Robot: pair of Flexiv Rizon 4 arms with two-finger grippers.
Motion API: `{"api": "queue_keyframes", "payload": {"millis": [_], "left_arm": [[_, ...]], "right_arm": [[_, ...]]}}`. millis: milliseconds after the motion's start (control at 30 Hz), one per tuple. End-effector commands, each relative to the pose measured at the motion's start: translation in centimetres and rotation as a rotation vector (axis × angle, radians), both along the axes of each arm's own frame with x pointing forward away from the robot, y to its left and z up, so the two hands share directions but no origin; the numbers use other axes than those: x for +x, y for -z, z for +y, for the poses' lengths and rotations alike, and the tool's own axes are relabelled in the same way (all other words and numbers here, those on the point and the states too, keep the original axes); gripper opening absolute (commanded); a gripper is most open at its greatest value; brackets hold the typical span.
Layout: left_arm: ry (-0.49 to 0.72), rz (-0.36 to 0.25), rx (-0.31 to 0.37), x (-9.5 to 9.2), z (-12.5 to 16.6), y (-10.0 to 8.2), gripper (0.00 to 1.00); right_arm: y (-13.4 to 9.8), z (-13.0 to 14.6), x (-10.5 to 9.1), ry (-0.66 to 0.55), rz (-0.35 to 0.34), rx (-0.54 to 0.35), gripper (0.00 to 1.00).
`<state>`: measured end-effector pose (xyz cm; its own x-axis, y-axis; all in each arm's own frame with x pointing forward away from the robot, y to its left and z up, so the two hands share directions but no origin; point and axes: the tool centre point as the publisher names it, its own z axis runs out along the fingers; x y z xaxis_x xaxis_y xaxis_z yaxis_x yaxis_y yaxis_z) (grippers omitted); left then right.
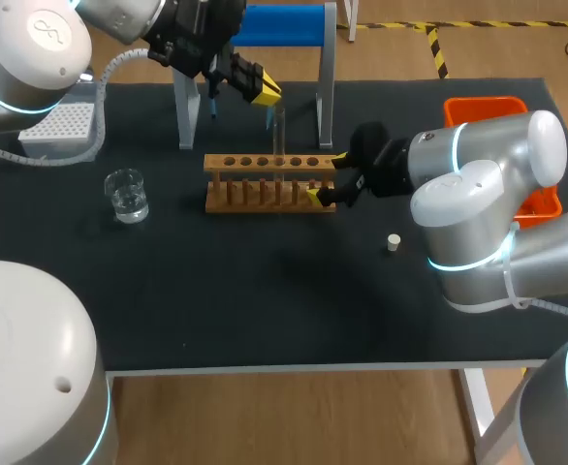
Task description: Invert the test tube, pick up the pipette, mount the tip to pipette, aspirate from beaker and dispense into the tube, eject the tip, return the pipette, and cap with the stopper.
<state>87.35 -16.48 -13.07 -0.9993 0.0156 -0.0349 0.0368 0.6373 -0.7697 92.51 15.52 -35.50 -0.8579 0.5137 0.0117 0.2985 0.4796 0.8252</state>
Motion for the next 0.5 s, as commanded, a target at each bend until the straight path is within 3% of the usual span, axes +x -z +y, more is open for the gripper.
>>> {"api": "queue_keyframes", "payload": {"millis": [33,500], "left_arm": [[-0.001,0.001,-0.014,-0.28,0.34,0.19,0.0],[-0.048,0.023,-0.059,-1.09,0.02,0.06,0.0]], "right_arm": [[0.0,-0.01,0.03,-0.001,0.001,0.0,1.0],[0.0,-0.01,0.03,-0.001,0.001,0.0,1.0]]}}
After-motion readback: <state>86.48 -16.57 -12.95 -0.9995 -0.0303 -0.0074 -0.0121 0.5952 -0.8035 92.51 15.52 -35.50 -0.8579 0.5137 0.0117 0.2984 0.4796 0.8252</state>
